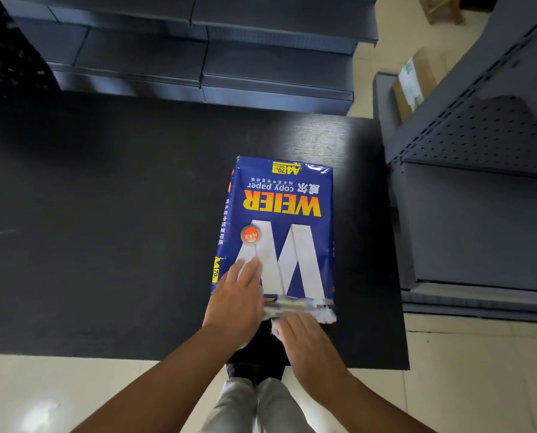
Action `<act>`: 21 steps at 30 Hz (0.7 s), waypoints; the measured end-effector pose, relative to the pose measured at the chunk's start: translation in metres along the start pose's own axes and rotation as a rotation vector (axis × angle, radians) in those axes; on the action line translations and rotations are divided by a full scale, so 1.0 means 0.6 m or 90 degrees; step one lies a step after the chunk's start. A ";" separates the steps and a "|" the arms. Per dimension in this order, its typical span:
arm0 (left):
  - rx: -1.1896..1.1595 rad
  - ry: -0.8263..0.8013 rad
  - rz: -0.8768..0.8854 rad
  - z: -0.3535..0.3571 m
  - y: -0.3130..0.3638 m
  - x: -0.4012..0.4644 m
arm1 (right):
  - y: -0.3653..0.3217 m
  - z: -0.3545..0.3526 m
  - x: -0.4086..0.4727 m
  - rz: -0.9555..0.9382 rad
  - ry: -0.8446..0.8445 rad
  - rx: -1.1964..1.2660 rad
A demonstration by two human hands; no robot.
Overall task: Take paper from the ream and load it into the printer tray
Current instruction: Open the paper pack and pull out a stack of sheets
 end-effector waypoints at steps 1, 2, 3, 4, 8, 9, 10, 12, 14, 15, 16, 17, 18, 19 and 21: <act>0.007 0.002 0.005 0.004 0.003 -0.002 | -0.006 0.007 -0.014 -0.020 -0.023 0.014; -0.001 0.010 0.000 0.007 0.005 -0.005 | -0.010 0.014 -0.025 -0.033 -0.048 0.028; -0.031 0.023 -0.016 0.008 0.005 -0.010 | -0.013 0.017 -0.034 -0.034 -0.058 0.036; -0.073 0.042 -0.038 0.009 0.004 -0.015 | -0.016 0.021 -0.041 -0.035 -0.065 0.043; -0.102 0.049 -0.050 0.028 0.011 -0.032 | -0.016 0.031 -0.052 -0.025 -0.100 0.067; -0.088 0.039 -0.048 0.032 0.012 -0.035 | -0.018 0.029 -0.053 -0.038 -0.110 0.072; -0.077 0.034 -0.050 0.034 0.012 -0.036 | -0.021 0.024 -0.054 -0.051 -0.113 0.092; -0.054 0.039 -0.052 0.035 0.011 -0.037 | -0.015 0.002 -0.054 0.000 -0.067 0.206; -0.033 0.047 -0.051 0.037 0.011 -0.037 | 0.017 -0.022 -0.053 0.215 0.027 0.383; -0.030 0.050 -0.051 0.038 0.012 -0.037 | 0.037 -0.024 -0.054 0.340 0.058 0.448; -0.034 0.051 -0.053 0.039 0.012 -0.038 | 0.054 -0.019 -0.055 0.438 0.066 0.487; -0.041 0.053 -0.057 0.041 0.013 -0.039 | 0.066 -0.013 -0.054 0.500 0.058 0.513; -0.048 0.055 -0.061 0.043 0.013 -0.039 | 0.073 -0.008 -0.051 0.534 0.046 0.533; -0.056 0.056 -0.064 0.044 0.013 -0.039 | 0.076 -0.006 -0.047 0.551 0.039 0.548; -0.067 0.052 -0.066 0.045 0.014 -0.040 | 0.077 -0.003 -0.039 0.565 0.036 0.551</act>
Point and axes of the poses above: each hand's wrist, its own x-axis towards the middle knuckle, its own z-axis out of the palm, y = z × x, the point moved 4 cm from there along x, towards the middle knuckle, and after that the axes turned 13 degrees about -y, right-handed, at the moved point
